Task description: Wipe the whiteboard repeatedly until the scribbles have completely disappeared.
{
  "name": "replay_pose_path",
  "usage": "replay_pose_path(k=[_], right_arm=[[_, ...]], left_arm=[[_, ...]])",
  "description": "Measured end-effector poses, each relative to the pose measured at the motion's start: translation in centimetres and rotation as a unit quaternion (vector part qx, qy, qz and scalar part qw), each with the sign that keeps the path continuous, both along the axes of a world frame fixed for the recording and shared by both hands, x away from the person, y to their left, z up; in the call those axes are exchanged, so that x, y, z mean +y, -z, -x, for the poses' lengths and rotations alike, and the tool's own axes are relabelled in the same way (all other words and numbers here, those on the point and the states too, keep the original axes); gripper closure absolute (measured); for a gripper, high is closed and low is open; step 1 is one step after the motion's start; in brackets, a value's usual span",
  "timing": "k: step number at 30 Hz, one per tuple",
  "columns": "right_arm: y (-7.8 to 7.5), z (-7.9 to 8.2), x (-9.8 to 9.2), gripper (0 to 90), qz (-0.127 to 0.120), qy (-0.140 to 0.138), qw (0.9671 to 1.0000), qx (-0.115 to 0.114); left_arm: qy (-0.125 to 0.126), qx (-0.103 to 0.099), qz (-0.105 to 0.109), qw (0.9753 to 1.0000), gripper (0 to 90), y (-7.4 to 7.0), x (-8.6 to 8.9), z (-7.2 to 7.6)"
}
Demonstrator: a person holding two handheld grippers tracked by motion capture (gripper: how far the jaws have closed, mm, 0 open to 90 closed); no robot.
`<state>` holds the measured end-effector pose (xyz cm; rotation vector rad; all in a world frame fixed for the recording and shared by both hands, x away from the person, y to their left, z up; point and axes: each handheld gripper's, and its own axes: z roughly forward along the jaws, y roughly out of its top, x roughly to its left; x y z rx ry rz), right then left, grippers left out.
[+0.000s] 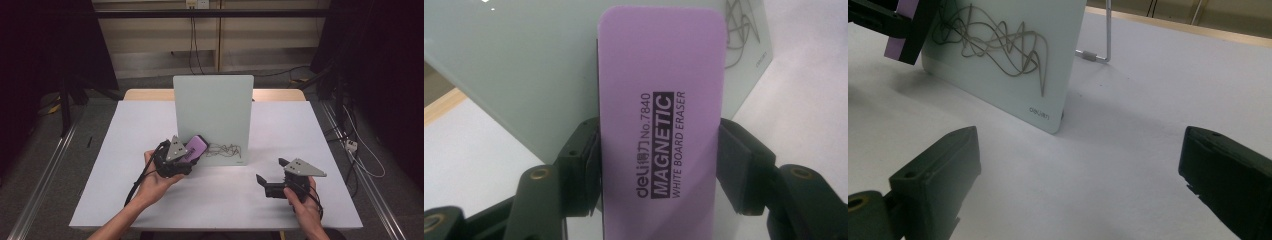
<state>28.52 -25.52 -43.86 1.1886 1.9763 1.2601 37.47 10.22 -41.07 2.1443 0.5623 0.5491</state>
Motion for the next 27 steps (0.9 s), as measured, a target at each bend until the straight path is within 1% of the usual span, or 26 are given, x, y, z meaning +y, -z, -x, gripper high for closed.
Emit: replay_pose_path(k=[1,2,3,7,8,9,10,11,12,16,18,19,20,22,24,25,26,27], right_arm=[[0.0,0.0,0.0,3.1,-0.001,-0.001,1.0000,0.002],[0.0,0.0,0.1,3.1,0.000,-0.003,1.0000,0.002],[0.0,0.0,0.1,3.1,0.001,-0.003,1.0000,0.002],[0.0,-0.1,0.1,3.1,0.001,-0.003,1.0000,0.002],[0.0,-0.1,0.1,3.1,0.001,-0.003,1.0000,0.002],[0.0,0.0,0.1,3.1,0.001,-0.002,1.0000,0.002],[0.0,0.0,0.1,3.1,0.000,-0.002,1.0000,0.001],[0.0,0.0,0.0,3.1,0.000,-0.001,1.0000,0.002],[0.0,0.0,0.0,3.0,0.000,-0.002,1.0000,0.002],[0.0,0.0,0.0,3.1,0.000,-0.003,1.0000,0.001],[0.0,0.0,0.0,3.1,0.000,-0.003,1.0000,0.001],[0.0,0.0,0.0,3.1,0.001,-0.003,1.0000,0.001],[0.0,0.0,0.0,3.1,0.001,-0.004,1.0000,0.001],[0.0,0.0,0.0,3.1,0.001,-0.005,1.0000,0.001],[0.0,0.0,0.0,3.1,0.001,-0.004,1.0000,0.001],[0.0,0.0,0.0,3.1,0.001,-0.004,1.0000,0.001],[0.0,0.0,0.0,3.1,0.001,-0.004,1.0000,0.001],[0.0,0.0,0.0,3.1,0.001,-0.004,1.0000,0.001]], left_arm=[[0.000,0.001,0.003,1.0000,41.2,0.0,-0.1,0.0],[0.003,0.000,-0.004,1.0000,41.2,0.0,-0.1,0.0],[0.001,0.002,-0.001,1.0000,41.1,0.0,-0.2,0.0],[0.003,0.002,-0.007,1.0000,41.1,0.0,-0.7,0.0],[0.004,0.004,-0.002,1.0000,41.1,0.1,-0.8,0.0],[0.006,0.004,-0.004,1.0000,41.1,0.1,-1.0,0.0],[0.004,0.005,-0.002,1.0000,41.1,0.2,-1.1,0.1],[0.007,0.005,-0.007,0.9999,41.1,0.2,-1.2,0.1],[0.007,0.005,-0.005,1.0000,41.1,0.3,-1.3,0.1],[0.010,0.007,-0.009,0.9999,41.1,0.3,-1.4,0.0],[0.011,0.012,-0.005,0.9998,41.1,0.2,-1.3,0.0],[0.011,0.013,-0.008,0.9998,41.1,0.1,-1.3,-0.1],[0.011,0.011,-0.003,0.9999,41.1,0.1,-1.2,0.0],[0.009,0.007,-0.006,0.9999,41.1,-0.1,-1.1,0.0],[0.003,0.006,0.002,1.0000,41.1,-0.4,-0.7,-0.2],[0.001,0.007,0.010,0.9999,41.2,-0.6,-0.6,-0.3],[0.000,0.005,0.007,1.0000,41.1,-0.9,-0.3,-0.4],[-0.004,0.002,0.012,0.9999,41.2,-1.2,-0.2,-0.5]])
